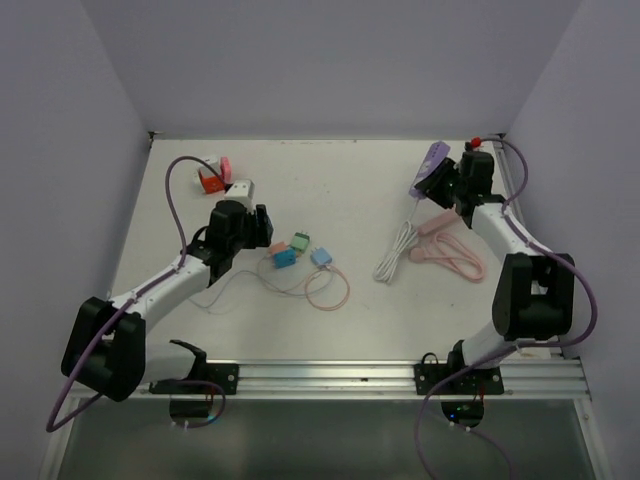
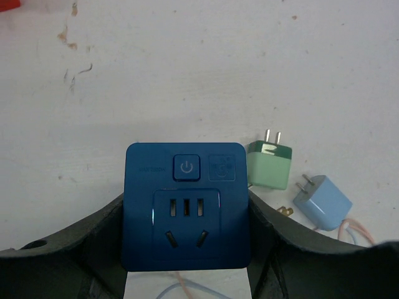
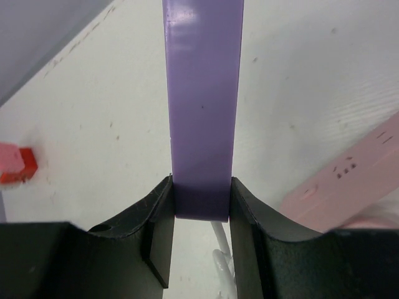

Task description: Pull the plug off the socket

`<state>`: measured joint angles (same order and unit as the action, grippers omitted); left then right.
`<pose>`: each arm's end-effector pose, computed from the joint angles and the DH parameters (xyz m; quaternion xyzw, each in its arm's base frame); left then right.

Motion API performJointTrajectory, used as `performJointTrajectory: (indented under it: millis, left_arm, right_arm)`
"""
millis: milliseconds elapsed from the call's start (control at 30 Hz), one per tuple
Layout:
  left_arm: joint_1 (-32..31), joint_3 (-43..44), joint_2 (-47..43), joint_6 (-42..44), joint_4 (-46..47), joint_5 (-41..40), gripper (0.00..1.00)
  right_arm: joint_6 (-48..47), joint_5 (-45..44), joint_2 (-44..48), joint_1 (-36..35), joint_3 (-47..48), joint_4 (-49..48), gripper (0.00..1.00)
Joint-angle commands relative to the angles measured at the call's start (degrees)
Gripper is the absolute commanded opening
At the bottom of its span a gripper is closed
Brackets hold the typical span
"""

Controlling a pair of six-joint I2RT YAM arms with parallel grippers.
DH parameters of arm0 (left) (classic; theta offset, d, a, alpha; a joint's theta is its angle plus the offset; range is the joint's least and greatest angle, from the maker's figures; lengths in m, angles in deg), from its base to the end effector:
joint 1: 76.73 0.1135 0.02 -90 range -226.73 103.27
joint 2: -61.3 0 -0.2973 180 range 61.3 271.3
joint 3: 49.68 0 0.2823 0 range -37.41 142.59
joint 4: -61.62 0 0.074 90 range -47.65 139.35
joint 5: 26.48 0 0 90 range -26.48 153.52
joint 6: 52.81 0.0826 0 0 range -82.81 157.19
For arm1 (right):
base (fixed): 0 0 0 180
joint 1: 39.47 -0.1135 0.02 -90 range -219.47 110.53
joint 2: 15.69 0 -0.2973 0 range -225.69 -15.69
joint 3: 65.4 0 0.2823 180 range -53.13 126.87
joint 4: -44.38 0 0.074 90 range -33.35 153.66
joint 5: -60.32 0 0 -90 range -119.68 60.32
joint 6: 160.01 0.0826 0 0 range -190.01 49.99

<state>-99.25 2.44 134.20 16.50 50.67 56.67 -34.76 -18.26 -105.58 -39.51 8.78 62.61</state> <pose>0.3079 -0.1170 0.2155 -0.0152 0.8723 -0.1304 0.4711 0.4197 0.0166 0.2478 0.2211 0.8513 0.2254 0.4190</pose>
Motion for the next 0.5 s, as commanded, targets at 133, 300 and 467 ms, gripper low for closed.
performJointTrajectory:
  millis: [133, 300, 467]
  left_arm:
    - [1.6, -0.7, 1.7, -3.4, -1.2, -2.7, 0.13]
    - [1.9, -1.0, 3.6, -4.4, -3.6, -3.4, 0.17]
    - [2.5, -0.1, 6.1, -5.8, -4.7, -4.3, 0.22]
  right_arm:
    - [2.6, -9.2, -9.3, 4.2, 9.2, -7.7, 0.00]
    - [4.7, -10.8, -14.4, 6.2, 9.1, -10.9, 0.00]
    - [6.3, -9.7, -18.9, 7.8, 9.5, -11.5, 0.00]
